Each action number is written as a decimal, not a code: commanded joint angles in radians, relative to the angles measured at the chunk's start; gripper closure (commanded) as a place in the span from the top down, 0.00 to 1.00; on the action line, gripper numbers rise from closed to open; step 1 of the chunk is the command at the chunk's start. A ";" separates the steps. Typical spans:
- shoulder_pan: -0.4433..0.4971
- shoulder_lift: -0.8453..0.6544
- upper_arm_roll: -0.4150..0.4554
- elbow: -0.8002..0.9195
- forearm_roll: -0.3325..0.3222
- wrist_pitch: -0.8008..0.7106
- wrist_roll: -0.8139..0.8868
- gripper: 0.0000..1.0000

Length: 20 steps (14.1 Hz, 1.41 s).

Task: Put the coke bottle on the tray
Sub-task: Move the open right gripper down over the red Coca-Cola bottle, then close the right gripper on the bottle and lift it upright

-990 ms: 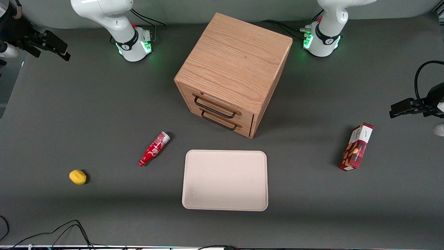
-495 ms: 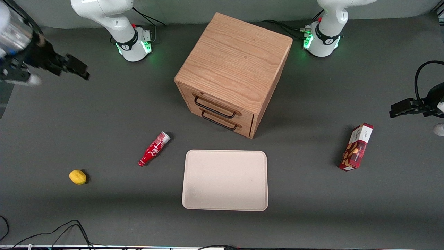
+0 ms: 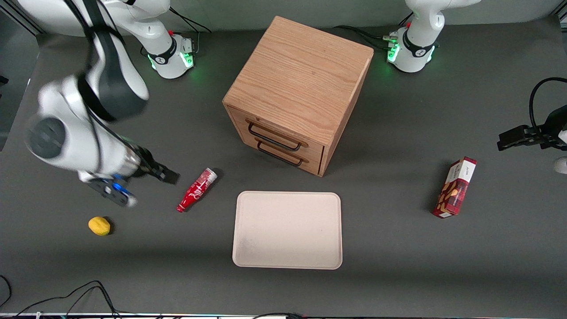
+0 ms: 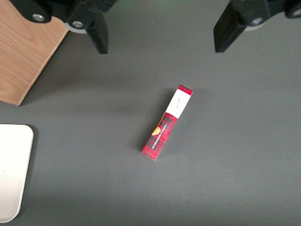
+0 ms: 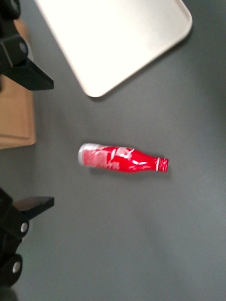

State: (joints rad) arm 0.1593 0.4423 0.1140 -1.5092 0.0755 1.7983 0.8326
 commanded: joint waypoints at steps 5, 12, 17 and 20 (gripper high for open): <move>0.012 0.179 0.004 -0.137 -0.011 0.332 0.079 1.00; 0.012 0.187 0.003 -0.278 -0.022 0.459 0.080 1.00; 0.012 0.182 -0.002 -0.322 -0.057 0.513 0.082 0.00; 0.012 0.177 0.000 -0.318 -0.057 0.512 0.079 0.00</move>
State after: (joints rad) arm 0.1669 0.6496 0.1146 -1.8085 0.0410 2.2986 0.8849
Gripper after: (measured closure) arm 0.458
